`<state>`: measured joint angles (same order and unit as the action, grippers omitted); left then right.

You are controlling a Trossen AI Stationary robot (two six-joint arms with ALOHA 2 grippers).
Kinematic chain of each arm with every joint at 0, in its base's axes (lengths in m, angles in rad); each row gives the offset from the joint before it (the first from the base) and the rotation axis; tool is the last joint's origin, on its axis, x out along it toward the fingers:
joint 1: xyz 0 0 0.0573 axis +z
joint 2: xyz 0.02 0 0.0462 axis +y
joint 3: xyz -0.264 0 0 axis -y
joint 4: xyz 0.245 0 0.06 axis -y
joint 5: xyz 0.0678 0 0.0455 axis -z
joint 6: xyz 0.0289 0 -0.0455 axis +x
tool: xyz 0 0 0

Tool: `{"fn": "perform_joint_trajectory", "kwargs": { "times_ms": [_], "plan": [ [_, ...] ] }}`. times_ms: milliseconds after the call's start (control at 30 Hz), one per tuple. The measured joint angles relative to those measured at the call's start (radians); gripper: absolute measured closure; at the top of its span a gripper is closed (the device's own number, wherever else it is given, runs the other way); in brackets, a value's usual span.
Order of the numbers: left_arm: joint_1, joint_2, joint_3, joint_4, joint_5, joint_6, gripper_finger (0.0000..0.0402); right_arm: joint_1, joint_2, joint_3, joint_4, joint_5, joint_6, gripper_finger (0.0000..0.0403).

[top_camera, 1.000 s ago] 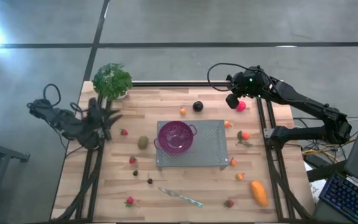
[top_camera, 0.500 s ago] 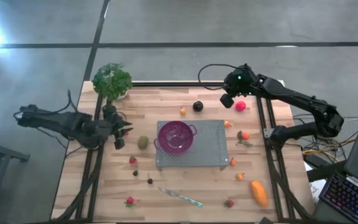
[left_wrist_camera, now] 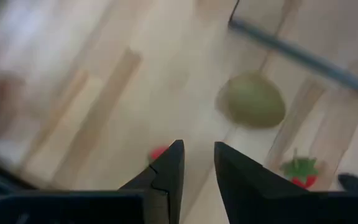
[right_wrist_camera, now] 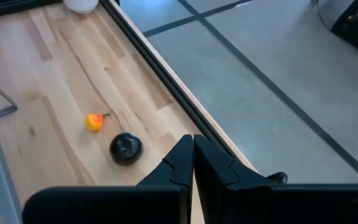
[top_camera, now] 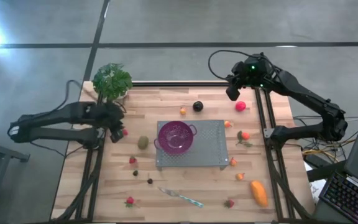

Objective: Pick & Place Fruit
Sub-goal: Put the strawberry into the purple strainer bowl

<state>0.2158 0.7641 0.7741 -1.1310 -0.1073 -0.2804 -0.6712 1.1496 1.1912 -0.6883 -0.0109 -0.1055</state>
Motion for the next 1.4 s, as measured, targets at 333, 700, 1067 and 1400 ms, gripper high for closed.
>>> {"fn": "perform_joint_trajectory", "kwargs": {
  "times_ms": [333, 700, 1067, 1400],
  "plan": [
    [0.001, 0.12, -0.009, -0.134, -0.023, -0.099, 0.0285, 0.0, -0.002, -0.04, -0.008, -0.001, -0.011, 0.0394],
    [0.009, 0.299, -0.009, -0.123, -0.047, -0.114, 0.0178, 0.0, -0.002, -0.05, -0.007, -0.001, -0.007, 0.0394],
    [0.009, 0.36, -0.009, -0.027, -0.105, -0.084, 0.0156, 0.0, -0.002, -0.05, -0.008, -0.027, 0.001, 0.0394],
    [0.016, 0.399, -0.009, -0.013, -0.032, -0.137, 0.0156, 0.001, -0.002, -0.051, -0.016, -0.027, 0.004, 0.0394]
  ]
}}
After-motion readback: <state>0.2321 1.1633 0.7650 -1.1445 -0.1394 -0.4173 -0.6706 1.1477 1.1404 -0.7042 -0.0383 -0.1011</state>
